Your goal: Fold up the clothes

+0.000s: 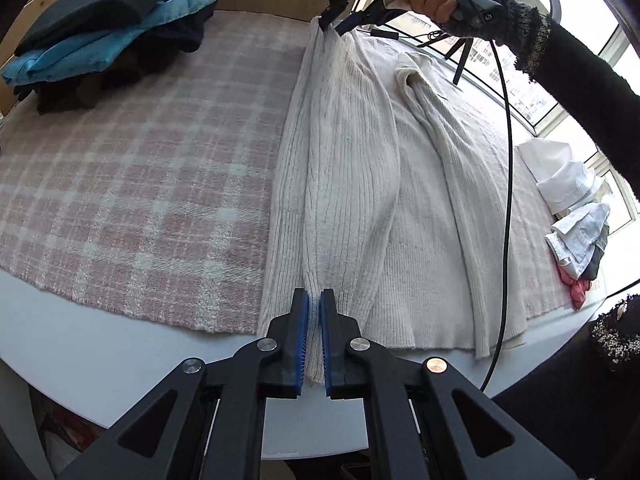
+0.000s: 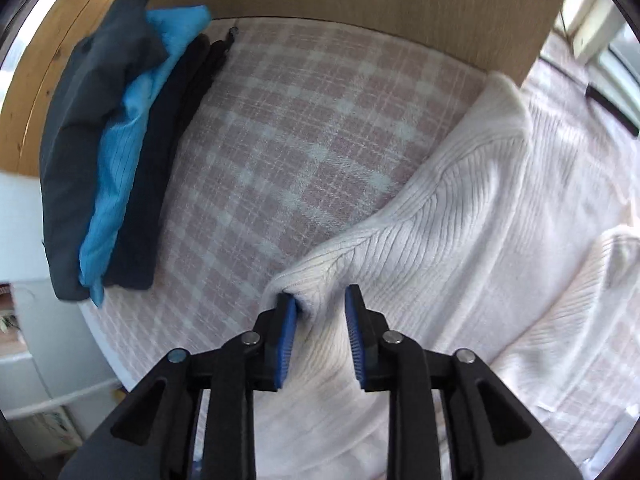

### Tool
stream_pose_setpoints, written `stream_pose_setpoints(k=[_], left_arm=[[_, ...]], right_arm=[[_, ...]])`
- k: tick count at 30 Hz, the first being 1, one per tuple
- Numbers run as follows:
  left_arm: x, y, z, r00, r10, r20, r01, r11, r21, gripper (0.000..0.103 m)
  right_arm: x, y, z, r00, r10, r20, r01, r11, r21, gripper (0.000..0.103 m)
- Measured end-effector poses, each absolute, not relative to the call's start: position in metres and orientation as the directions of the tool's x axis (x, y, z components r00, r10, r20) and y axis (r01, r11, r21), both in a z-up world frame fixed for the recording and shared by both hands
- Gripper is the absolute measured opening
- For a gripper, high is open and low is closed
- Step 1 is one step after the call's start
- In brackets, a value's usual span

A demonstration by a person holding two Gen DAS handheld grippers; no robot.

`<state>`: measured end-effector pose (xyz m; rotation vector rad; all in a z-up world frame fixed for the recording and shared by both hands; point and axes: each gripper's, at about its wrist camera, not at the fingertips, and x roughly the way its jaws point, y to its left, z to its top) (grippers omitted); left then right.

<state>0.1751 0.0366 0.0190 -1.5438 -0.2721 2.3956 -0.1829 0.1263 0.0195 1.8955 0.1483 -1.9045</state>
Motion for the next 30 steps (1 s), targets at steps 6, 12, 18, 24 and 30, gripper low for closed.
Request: stream_pose_setpoints(k=[6, 12, 18, 24, 30], left_arm=[[0.171, 0.033, 0.018, -0.393, 0.340, -0.854, -0.117, -0.940, -0.320, 0.004], [0.172, 0.034, 0.019, -0.394, 0.357, -0.847, -0.118, -0.934, -0.339, 0.004], [0.178, 0.012, 0.035, -0.437, 0.532, -0.725, -0.065, -0.823, -0.564, 0.004], [0.172, 0.002, 0.017, -0.413, 0.330, -0.849, 0.047, -0.923, -0.382, 0.004], [0.175, 0.021, 0.046, -0.468, 0.310, -0.827, -0.048, -0.944, -0.326, 0.004]], right_arm=[[-0.159, 0.105, 0.006, 0.038, -0.144, -0.989, 0.454, -0.879, 0.146, 0.031], [-0.169, 0.106, -0.017, -0.015, -0.104, -0.995, 0.421, -0.903, 0.088, 0.013], [-0.187, 0.115, 0.004, -0.088, -0.174, -0.981, 0.363, -0.923, 0.131, 0.008], [-0.191, 0.100, -0.005, -0.098, -0.174, -0.980, 0.381, -0.916, 0.124, 0.012], [-0.195, 0.157, 0.049, -0.102, -0.452, -0.886, 0.321, -0.858, 0.401, 0.018]])
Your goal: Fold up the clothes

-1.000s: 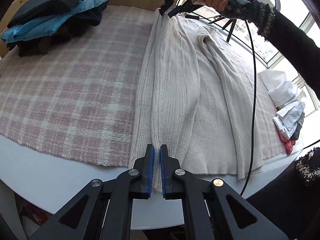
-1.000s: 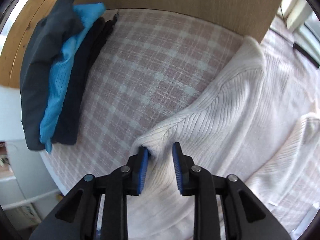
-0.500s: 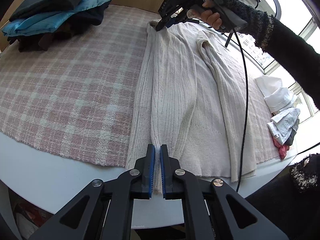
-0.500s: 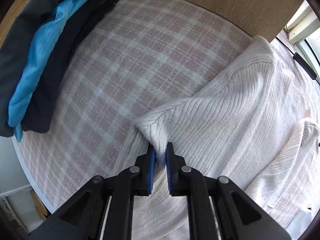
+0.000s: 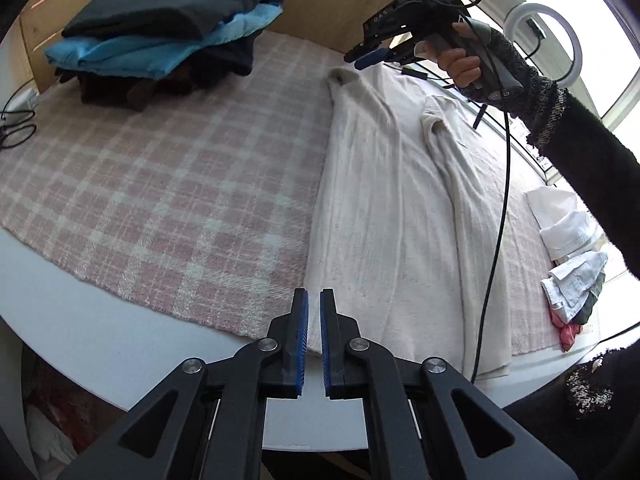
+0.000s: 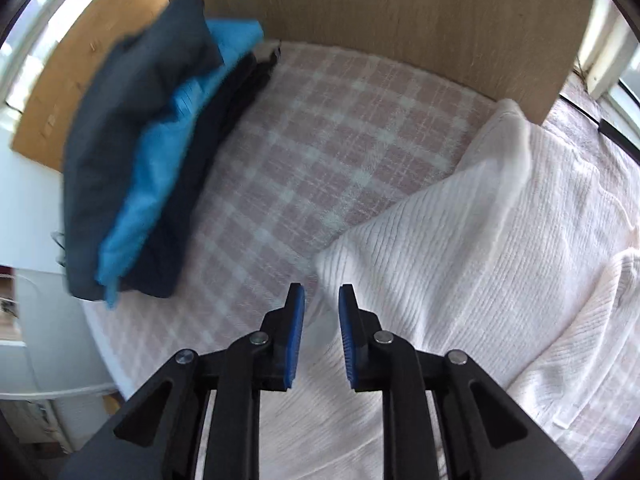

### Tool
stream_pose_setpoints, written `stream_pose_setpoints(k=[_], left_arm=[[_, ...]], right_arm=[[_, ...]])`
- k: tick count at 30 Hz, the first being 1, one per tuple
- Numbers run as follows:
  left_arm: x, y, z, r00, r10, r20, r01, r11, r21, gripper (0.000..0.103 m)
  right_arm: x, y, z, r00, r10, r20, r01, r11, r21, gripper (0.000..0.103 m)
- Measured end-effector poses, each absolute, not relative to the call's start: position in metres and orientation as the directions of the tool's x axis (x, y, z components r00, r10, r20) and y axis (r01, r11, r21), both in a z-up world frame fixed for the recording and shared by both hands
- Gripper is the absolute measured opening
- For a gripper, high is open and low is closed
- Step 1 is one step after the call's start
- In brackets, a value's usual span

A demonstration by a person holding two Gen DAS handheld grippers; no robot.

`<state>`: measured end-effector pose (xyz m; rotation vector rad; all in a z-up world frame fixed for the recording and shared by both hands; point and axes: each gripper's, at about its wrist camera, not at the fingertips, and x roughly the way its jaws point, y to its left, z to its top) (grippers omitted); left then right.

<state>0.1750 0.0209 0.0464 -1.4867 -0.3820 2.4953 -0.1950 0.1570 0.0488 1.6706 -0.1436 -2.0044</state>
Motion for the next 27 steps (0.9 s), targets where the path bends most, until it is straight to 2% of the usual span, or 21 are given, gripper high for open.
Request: stream_pose_setpoints(k=[1, 4, 6, 14, 15, 16, 19, 21, 24, 25, 26, 27], left_arm=[[0.173, 0.027, 0.049, -0.471, 0.314, -0.824, -0.068, -0.945, -0.321, 0.004], [0.159, 0.044, 0.040, -0.432, 0.340, -0.836, -0.117, -0.940, -0.321, 0.004], [0.151, 0.055, 0.033, -0.404, 0.336, -0.851, -0.145, -0.942, -0.303, 0.004], [0.140, 0.062, 0.008, -0.313, 0.328, -0.891, -0.171, -0.943, -0.287, 0.006], [0.139, 0.062, 0.007, -0.312, 0.333, -0.890, -0.173, -0.941, -0.291, 0.006], [0.139, 0.061, 0.007, -0.310, 0.337, -0.889, -0.174, -0.939, -0.295, 0.006], [0.143, 0.059, 0.006, -0.317, 0.350, -0.882, -0.177, -0.935, -0.308, 0.006], [0.145, 0.057, 0.007, -0.323, 0.353, -0.878, -0.172, -0.934, -0.312, 0.006], [0.149, 0.051, 0.015, -0.337, 0.343, -0.877, -0.148, -0.939, -0.311, 0.006], [0.150, 0.048, 0.018, -0.341, 0.340, -0.876, -0.140, -0.940, -0.311, 0.006], [0.153, 0.043, 0.021, -0.356, 0.334, -0.873, -0.121, -0.942, -0.312, 0.007], [0.156, 0.037, 0.024, -0.372, 0.327, -0.868, -0.101, -0.944, -0.313, 0.015]], right_arm=[[-0.198, 0.176, 0.062, -0.148, -0.483, -0.863, 0.290, -0.855, 0.429, 0.019], [-0.205, 0.199, 0.073, -0.273, -0.409, -0.871, 0.180, -0.911, 0.372, 0.024], [-0.223, 0.230, 0.062, -0.241, -0.423, -0.873, 0.128, -0.906, 0.403, 0.030], [-0.245, 0.227, 0.004, -0.196, -0.492, -0.848, 0.123, -0.871, 0.476, 0.031], [-0.245, 0.222, -0.001, -0.208, -0.485, -0.850, 0.135, -0.874, 0.466, 0.028], [-0.246, 0.218, -0.003, -0.226, -0.446, -0.866, 0.154, -0.894, 0.420, 0.005], [-0.256, 0.219, -0.008, -0.276, -0.299, -0.914, 0.144, -0.953, 0.268, 0.007], [-0.262, 0.227, -0.006, -0.256, -0.322, -0.911, 0.099, -0.947, 0.307, 0.008], [-0.251, 0.229, 0.022, -0.279, -0.278, -0.919, 0.087, -0.960, 0.264, 0.017], [-0.242, 0.227, 0.034, -0.298, -0.270, -0.916, 0.097, -0.963, 0.252, 0.024], [-0.231, 0.224, 0.046, -0.310, -0.290, -0.906, 0.120, -0.957, 0.265, 0.036], [-0.221, 0.218, 0.054, -0.302, -0.323, -0.897, 0.154, -0.945, 0.288, 0.043]])
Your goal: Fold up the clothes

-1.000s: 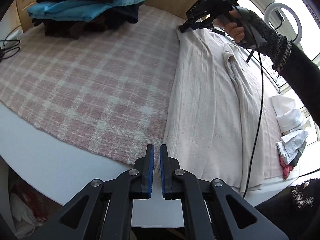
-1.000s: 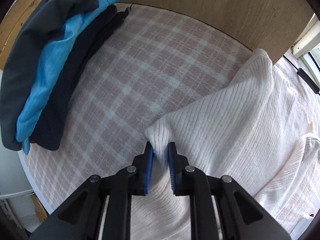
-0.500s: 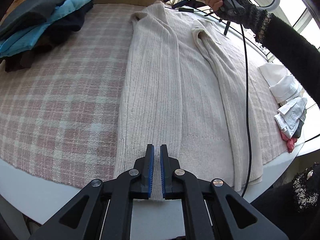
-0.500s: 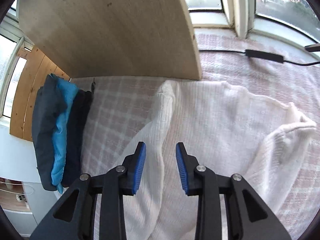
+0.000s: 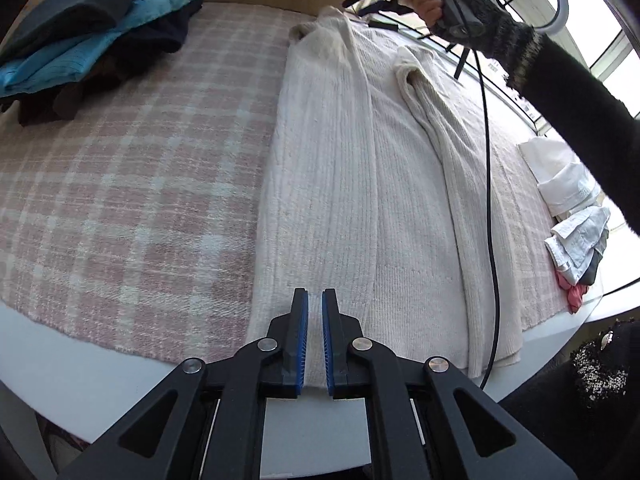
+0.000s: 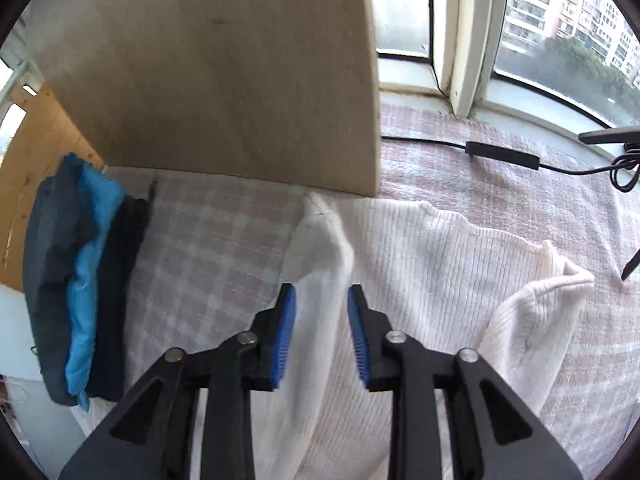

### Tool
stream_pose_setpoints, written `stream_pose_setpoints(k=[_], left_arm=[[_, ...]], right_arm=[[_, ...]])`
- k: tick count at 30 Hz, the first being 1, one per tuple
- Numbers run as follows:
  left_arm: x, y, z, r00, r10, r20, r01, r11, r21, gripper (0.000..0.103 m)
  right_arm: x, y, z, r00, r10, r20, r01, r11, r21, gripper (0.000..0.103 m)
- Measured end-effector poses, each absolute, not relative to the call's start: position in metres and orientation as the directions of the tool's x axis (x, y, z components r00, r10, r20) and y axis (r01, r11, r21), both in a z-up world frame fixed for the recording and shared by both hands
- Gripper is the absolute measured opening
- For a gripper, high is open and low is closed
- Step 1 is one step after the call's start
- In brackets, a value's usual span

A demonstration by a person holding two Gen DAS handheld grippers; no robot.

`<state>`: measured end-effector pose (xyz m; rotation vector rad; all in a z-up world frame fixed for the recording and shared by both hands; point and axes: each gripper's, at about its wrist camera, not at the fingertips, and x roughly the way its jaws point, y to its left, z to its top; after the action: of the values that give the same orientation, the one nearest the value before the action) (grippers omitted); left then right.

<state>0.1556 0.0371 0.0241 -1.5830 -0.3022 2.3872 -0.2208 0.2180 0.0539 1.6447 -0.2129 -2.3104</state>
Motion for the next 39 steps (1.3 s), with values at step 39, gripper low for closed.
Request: stream_pose_setpoints(k=[39], left_arm=[[0.200, 0.117, 0.064, -0.278, 0.406, -0.871, -0.431, -0.863, -0.265, 0.014]], right_arm=[[-0.131, 0.288, 0.022, -0.246, -0.323, -0.914, 0.137, -0.945, 0.297, 0.015]])
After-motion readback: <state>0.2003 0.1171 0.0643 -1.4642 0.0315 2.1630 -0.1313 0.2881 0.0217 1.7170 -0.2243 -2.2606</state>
